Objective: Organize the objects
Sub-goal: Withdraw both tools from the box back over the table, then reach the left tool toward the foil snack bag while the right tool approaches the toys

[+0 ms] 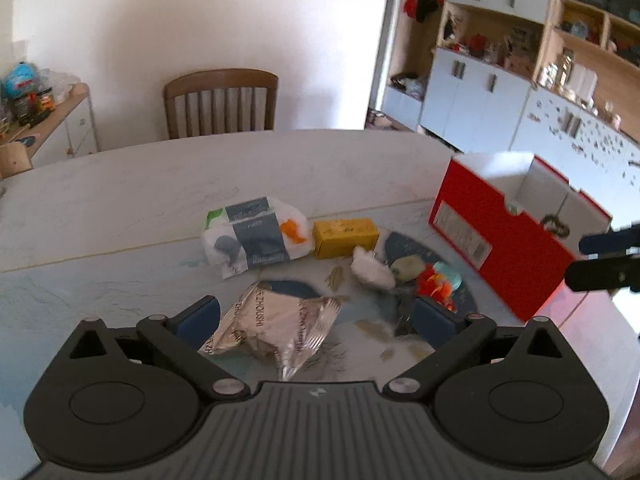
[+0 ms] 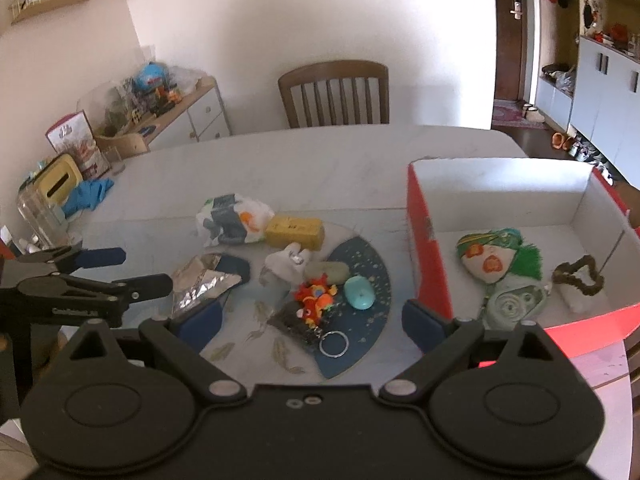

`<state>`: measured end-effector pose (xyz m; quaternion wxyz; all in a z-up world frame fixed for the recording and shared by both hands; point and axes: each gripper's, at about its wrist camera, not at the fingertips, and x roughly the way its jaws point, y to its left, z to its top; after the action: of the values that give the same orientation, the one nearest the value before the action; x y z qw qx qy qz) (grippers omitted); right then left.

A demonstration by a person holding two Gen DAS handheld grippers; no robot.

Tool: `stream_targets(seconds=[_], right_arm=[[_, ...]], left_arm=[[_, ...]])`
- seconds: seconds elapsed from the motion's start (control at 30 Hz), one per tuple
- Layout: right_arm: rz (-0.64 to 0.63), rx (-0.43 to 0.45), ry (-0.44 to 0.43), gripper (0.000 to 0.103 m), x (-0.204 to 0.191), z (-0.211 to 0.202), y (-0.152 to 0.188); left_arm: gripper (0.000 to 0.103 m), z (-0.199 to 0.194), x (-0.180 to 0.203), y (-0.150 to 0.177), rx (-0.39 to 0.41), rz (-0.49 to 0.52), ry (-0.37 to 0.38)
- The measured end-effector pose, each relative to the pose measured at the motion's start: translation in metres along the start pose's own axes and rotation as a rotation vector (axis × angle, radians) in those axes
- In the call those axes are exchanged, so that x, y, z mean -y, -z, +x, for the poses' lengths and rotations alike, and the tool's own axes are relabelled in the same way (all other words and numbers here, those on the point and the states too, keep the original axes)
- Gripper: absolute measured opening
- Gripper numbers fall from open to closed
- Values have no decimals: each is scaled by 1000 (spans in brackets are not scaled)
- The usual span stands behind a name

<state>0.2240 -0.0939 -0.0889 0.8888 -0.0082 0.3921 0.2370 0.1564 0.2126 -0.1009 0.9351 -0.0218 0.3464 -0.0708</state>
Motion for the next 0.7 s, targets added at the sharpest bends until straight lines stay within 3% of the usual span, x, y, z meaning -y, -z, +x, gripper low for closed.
stream_targets(seconds=[0.2, 0.5, 0.7], right_arm=[[-22, -40, 13, 96, -9, 23, -1], [-32, -88, 45, 93, -8, 61, -2], [-34, -129, 66, 81, -7, 89, -4]], left_arm=[[103, 24, -10, 10, -34, 56, 1], [103, 57, -29, 10, -75, 49, -19], [103, 76, -35, 10, -104, 65, -15]])
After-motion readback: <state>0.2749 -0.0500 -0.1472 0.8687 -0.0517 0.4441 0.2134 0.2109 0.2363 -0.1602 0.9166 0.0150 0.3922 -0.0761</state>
